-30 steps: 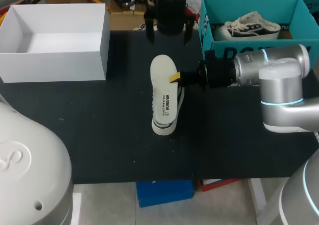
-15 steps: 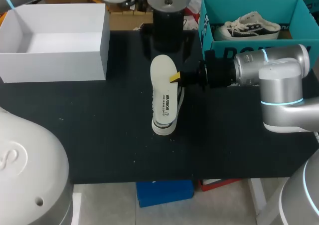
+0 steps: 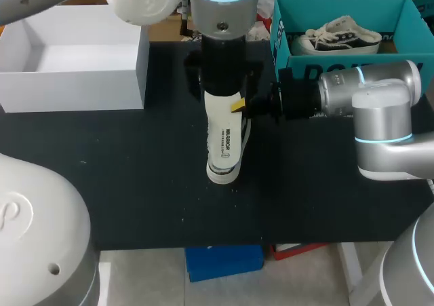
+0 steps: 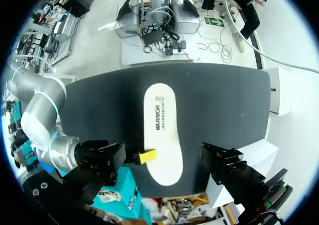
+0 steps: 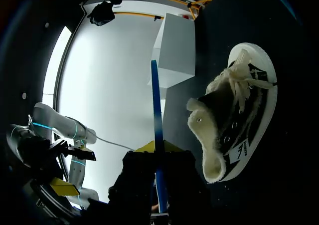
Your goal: Take the shoe out of the shoebox, open the shoe tongue, remove and reinsert the insole, then place the shoe into the shoebox
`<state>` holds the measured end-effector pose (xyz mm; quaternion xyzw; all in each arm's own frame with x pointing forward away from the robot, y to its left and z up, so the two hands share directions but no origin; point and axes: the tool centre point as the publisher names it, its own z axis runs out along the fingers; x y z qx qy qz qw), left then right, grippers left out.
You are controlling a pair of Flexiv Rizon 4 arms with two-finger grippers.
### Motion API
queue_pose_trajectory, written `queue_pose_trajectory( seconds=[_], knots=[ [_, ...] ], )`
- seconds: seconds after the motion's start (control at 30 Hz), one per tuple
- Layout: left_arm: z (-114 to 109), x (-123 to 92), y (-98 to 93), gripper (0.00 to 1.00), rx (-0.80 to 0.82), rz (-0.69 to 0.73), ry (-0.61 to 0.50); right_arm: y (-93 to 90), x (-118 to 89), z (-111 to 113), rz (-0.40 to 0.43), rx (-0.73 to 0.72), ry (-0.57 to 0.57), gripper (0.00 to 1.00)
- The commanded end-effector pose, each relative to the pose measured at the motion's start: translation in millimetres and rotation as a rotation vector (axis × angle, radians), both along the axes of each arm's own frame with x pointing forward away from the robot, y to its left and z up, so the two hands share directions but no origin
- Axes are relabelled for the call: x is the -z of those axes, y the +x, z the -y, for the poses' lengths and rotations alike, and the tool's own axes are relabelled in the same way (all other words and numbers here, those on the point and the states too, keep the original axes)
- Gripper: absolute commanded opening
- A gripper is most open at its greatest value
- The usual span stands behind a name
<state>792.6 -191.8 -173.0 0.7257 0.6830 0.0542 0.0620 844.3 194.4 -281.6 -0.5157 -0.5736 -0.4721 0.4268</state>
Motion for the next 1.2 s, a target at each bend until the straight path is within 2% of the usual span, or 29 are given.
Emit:
queue_pose_trajectory(
  seconds=[0.03,0.33,0.43,0.5,0.67,0.77,1.0,1.2],
  knots=[
    [-5.9,0.8,-9.9,1.00,-0.005,0.035,-0.004,0.4,0.2,-0.7,-0.001,0.000,-0.001,0.00],
    [-5.7,10.7,-24.7,1.00,0.001,0.025,0.000,0.4,0.2,-0.7,-0.001,0.000,-0.001,0.00],
    [-7.1,16.1,-26.4,1.00,0.005,0.014,-0.030,0.4,0.2,-0.7,-0.001,0.000,-0.001,0.00],
    [-8.8,19.0,-25.0,1.00,0.024,0.000,-0.099,0.4,0.2,-0.7,-0.001,0.000,-0.001,0.00],
    [-15.3,21.7,-20.0,1.00,0.147,-0.010,-0.427,0.4,0.2,-0.7,-0.001,0.000,-0.001,0.00],
    [-18.6,23.6,-20.7,1.00,0.179,-0.013,-0.533,0.4,0.2,-0.7,-0.001,0.000,-0.001,0.00],
    [-30.9,29.5,-26.6,1.00,0.226,0.064,-0.685,0.4,0.2,-0.7,-0.001,0.000,-0.001,0.00],
    [-41.5,35.0,-22.4,1.00,0.229,0.060,-0.807,0.4,0.2,-0.7,-0.001,0.000,-0.001,0.00]
  ],
)
